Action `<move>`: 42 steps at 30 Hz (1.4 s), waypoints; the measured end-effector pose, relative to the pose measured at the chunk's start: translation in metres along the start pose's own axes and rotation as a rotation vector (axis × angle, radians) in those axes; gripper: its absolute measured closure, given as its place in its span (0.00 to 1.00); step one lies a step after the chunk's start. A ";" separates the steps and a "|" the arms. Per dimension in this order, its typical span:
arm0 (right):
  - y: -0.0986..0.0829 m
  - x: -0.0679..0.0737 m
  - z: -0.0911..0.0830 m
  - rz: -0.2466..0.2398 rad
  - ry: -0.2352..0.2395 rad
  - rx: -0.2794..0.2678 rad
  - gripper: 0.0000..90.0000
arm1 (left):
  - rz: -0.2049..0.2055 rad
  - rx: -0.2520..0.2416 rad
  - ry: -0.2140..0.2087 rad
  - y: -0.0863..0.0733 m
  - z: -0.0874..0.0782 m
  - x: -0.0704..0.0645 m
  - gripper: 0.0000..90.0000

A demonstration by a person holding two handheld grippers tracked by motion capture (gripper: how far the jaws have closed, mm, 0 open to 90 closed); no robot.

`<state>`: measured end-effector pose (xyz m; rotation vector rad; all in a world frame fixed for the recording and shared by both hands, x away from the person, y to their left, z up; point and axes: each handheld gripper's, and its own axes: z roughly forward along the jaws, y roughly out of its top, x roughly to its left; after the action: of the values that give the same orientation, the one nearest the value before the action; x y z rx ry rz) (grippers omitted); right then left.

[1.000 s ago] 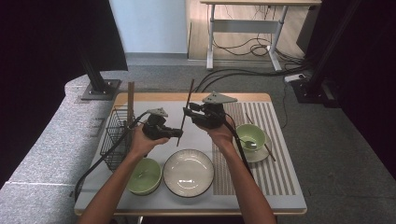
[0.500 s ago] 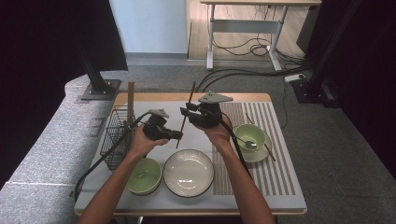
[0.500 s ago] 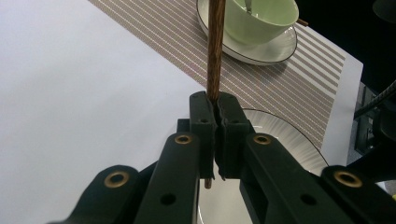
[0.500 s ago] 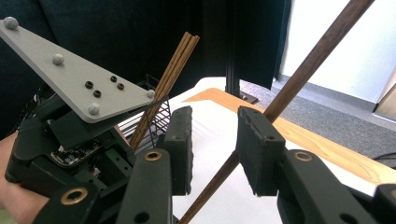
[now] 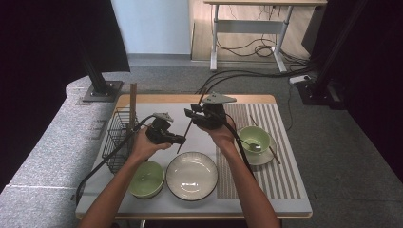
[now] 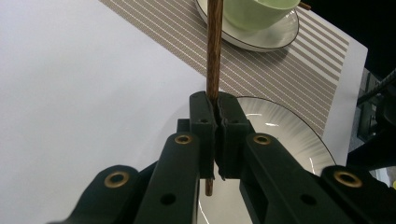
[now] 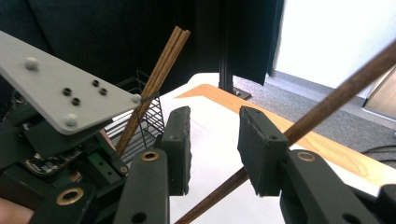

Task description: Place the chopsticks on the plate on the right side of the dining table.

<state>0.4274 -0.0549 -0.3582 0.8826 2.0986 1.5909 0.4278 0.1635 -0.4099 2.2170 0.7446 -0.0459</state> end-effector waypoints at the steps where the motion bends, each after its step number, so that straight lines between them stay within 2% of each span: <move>1: 0.000 -0.001 0.000 0.000 -0.001 0.004 0.71 | 0.001 -0.001 -0.003 0.000 -0.001 0.000 0.96; 12: -0.010 -0.014 -0.003 -0.026 -0.039 0.069 0.67 | 0.025 0.036 -0.021 -0.001 -0.004 -0.003 0.96; 20: -0.015 -0.029 -0.014 -0.039 -0.057 0.100 0.64 | 0.030 0.044 -0.038 -0.001 -0.004 -0.002 0.96; 27: -0.020 -0.037 -0.022 -0.067 -0.040 0.142 0.61 | 0.024 0.050 -0.061 -0.001 -0.003 -0.002 0.96; 31: -0.024 -0.040 -0.022 -0.095 -0.023 0.172 0.59 | 0.023 0.062 -0.067 -0.001 -0.003 -0.001 0.96; 34: -0.027 -0.040 -0.022 -0.133 0.002 0.201 0.56 | 0.024 0.074 -0.076 -0.002 -0.003 0.000 0.96; 42: -0.030 -0.039 -0.025 -0.233 0.024 0.269 0.52 | 0.012 0.075 -0.118 -0.001 -0.005 0.002 0.96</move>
<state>0.4331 -0.1045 -0.3821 0.6705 2.3714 1.2291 0.4281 0.1687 -0.4075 2.2677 0.6744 -0.1998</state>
